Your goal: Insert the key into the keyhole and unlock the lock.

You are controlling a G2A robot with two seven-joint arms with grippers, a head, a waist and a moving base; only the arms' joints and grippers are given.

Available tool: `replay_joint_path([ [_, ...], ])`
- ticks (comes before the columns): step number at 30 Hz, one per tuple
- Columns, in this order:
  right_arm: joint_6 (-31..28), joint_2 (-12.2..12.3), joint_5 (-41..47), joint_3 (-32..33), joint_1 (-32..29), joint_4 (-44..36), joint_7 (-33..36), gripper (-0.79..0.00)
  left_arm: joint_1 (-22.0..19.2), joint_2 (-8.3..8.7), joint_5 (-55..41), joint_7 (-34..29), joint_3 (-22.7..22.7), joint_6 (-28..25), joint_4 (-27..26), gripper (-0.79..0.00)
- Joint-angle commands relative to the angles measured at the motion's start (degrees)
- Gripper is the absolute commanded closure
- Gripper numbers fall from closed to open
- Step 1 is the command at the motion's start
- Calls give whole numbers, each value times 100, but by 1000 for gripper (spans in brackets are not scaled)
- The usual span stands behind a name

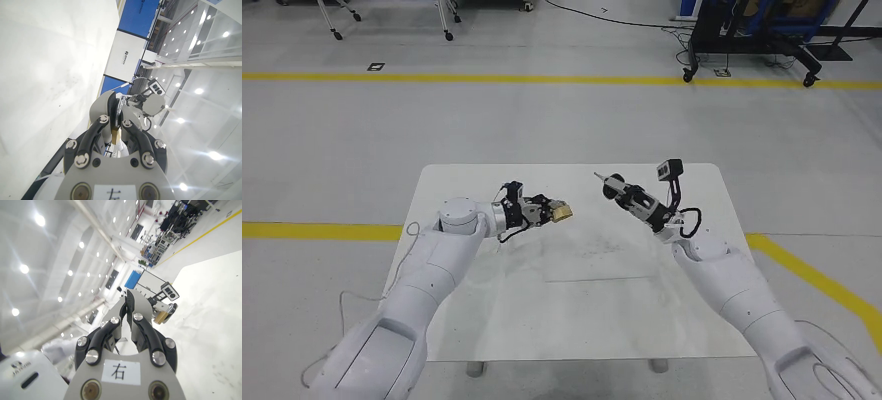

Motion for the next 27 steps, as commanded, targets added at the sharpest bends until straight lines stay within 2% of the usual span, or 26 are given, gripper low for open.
replay_joint_path([
  [1,304,7,446,129,-48,117,171,0,-151,-97,-62,59,98,128,131,0],
  [6,890,50,421,337,-178,215,14,0,-459,-307,-166,116,273,179,475,0],
  [10,1031,114,314,533,-426,-202,88,0,-595,-434,-529,-174,234,-17,737,0],
  [11,1031,114,314,533,-426,-202,88,0,-606,-447,-570,-310,231,-61,775,0],
  [25,1031,114,314,533,-426,-202,88,0,-606,-447,-570,-310,231,-61,775,0],
  [27,1151,106,113,507,-487,-346,-92,0,-606,-447,-570,-310,231,-61,775,0],
])
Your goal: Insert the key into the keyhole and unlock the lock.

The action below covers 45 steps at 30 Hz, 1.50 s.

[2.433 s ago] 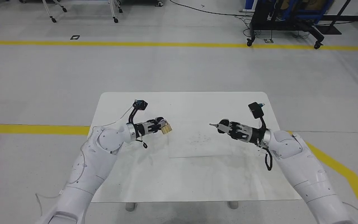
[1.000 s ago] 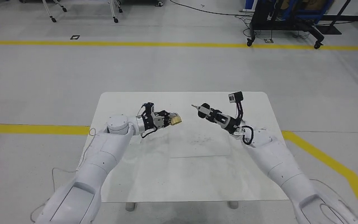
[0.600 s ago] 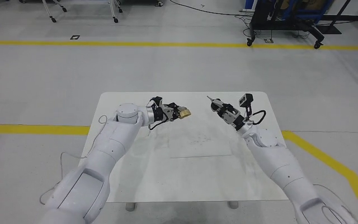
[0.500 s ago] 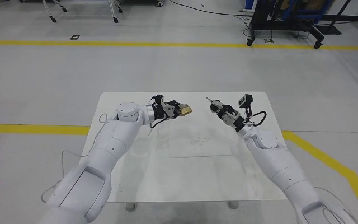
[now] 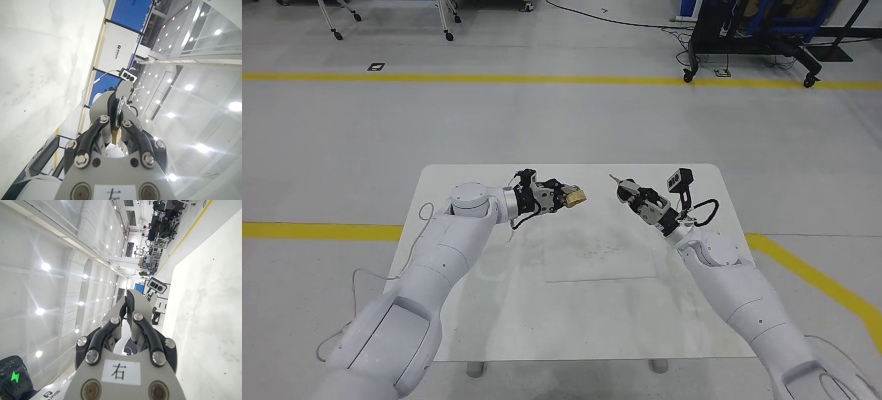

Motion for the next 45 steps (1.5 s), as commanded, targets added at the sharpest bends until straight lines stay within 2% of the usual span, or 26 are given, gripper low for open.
replay_joint_path([
  [1,203,-13,-279,-54,-56,-200,-259,0,0,0,0,0,0,0,0,0],
  [2,334,-21,-327,-79,-95,-324,-331,0,0,0,0,0,0,0,0,0],
  [13,1060,-17,-865,21,-842,-1515,-1410,0,299,76,456,1596,-121,415,-661,0],
  [17,1533,-39,-933,-8,-1017,-1874,-1716,0,415,107,621,1862,-161,437,-905,0],
  [20,2024,-68,-892,-64,-1010,-2018,-1777,0,494,125,732,1941,-178,468,-1064,0],
  [24,2312,-122,-808,-101,-972,-2065,-1962,0,571,147,829,1998,-216,516,-1215,0],
  [45,2599,-351,-913,-165,-861,-1913,-2560,0,791,184,1192,2177,-344,613,-1589,0],
])
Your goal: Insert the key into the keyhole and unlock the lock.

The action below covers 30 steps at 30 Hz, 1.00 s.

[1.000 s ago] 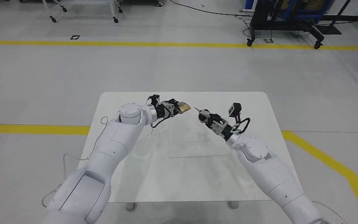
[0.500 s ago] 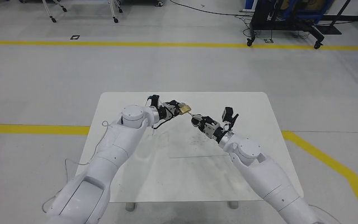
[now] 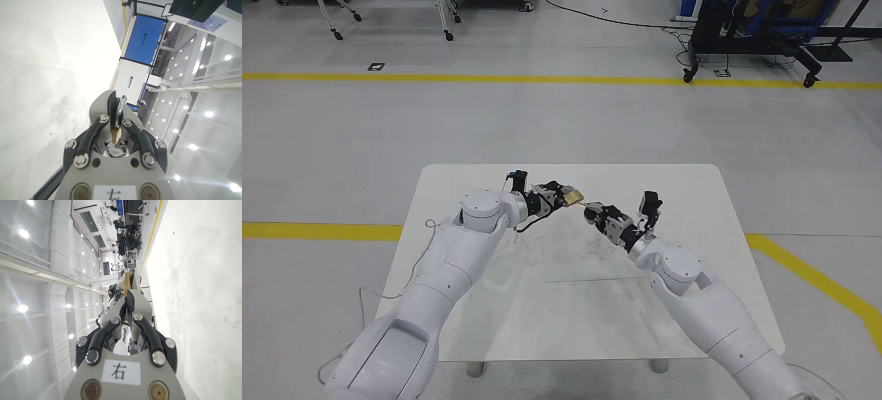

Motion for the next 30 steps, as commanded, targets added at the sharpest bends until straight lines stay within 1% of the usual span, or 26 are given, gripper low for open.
replay_joint_path([
  [1,19,-18,-42,-9,7,6,-26,0,9,2,43,27,-10,-11,-19,0],
  [4,15,-44,-183,-17,-8,-19,-188,0,24,1,66,18,-25,8,-42,0],
  [9,-48,-106,-571,-84,-88,-147,-824,0,9,-8,38,17,-70,37,-4,0],
  [14,-151,-178,-825,-161,-140,-214,-1231,0,4,-21,-29,39,-126,45,36,0],
  [21,-231,-265,-908,-190,-186,-213,-1423,0,-4,-37,-21,94,-167,16,61,0],
  [25,-328,-295,-804,-163,-221,-223,-1340,0,10,-39,-3,271,-222,-152,44,0],
  [30,-328,-295,-804,-163,-221,-223,-1340,0,10,-39,-3,271,-222,-152,44,0],
])
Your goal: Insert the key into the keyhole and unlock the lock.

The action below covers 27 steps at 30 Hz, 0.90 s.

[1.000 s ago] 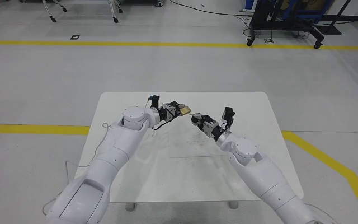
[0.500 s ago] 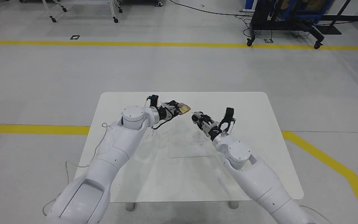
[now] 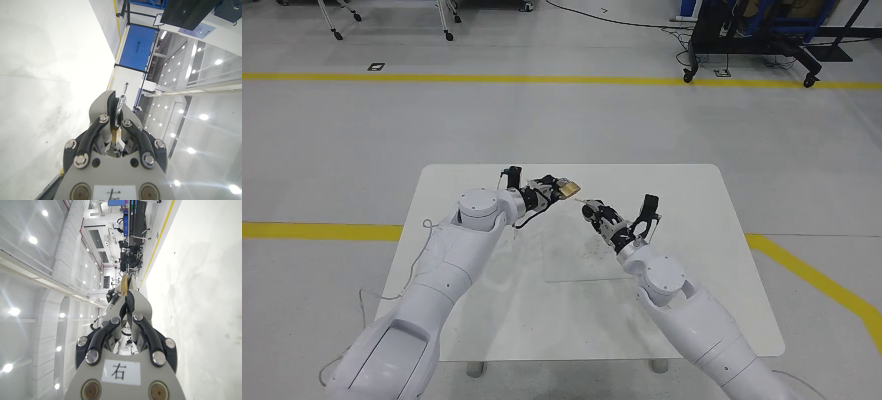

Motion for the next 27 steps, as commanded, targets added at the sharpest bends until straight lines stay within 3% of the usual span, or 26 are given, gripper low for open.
replay_joint_path([
  [1,1,0,-1,0,0,0,-1,0,0,0,0,-2,1,1,0,0],
  [5,-83,-5,-54,40,-39,-38,-126,0,100,6,3,90,-22,-19,-119,0],
  [13,-863,-193,-1158,-330,-301,-172,-1567,0,301,39,47,214,-149,-128,-470,0],
  [27,-1163,-518,-1218,-539,-155,201,-2107,0,505,89,209,253,-302,-253,-807,0],
])
